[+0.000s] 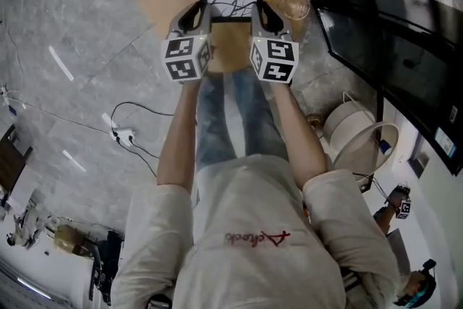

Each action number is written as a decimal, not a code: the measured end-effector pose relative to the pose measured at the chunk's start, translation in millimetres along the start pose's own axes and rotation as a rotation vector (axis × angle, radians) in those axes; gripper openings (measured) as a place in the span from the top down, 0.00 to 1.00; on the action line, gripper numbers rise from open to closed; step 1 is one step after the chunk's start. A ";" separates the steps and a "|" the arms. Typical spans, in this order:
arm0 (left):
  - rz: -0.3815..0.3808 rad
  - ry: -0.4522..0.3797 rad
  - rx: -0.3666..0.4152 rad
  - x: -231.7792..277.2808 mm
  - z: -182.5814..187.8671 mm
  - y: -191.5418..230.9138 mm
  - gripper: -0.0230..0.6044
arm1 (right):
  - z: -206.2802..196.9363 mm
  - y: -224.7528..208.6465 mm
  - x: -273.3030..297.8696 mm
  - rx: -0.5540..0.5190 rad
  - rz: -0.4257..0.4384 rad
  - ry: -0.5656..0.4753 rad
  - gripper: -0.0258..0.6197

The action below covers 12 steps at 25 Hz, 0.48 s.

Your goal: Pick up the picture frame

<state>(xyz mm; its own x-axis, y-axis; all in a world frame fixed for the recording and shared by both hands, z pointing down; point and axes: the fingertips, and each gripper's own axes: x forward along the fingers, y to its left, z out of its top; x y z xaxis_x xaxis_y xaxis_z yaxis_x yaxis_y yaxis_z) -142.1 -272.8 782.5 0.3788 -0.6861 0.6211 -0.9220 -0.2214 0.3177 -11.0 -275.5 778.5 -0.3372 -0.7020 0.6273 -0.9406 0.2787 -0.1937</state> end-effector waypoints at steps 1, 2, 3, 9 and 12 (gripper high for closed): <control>-0.001 -0.017 0.005 -5.8 11.8 -1.3 0.85 | 12.4 3.4 -4.9 -0.009 0.000 -0.016 0.84; -0.003 -0.034 0.010 -11.9 24.0 -3.3 0.85 | 25.1 6.6 -10.2 -0.018 0.000 -0.031 0.84; -0.003 -0.049 0.015 -18.6 36.2 -6.2 0.85 | 37.9 9.3 -16.1 -0.027 0.000 -0.047 0.84; -0.006 -0.143 0.058 -64.0 104.9 -26.9 0.85 | 108.9 25.3 -58.7 -0.067 0.005 -0.142 0.84; -0.001 -0.177 0.074 -88.4 136.4 -36.2 0.85 | 139.9 34.5 -79.8 -0.074 0.006 -0.180 0.84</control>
<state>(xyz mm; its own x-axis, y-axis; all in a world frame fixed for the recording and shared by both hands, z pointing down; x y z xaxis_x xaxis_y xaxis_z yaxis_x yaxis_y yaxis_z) -153.3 -298.6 618.4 0.3661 -0.7955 0.4828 -0.9273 -0.2686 0.2606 -21.9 -301.6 616.2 -0.3508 -0.8043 0.4797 -0.9353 0.3263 -0.1369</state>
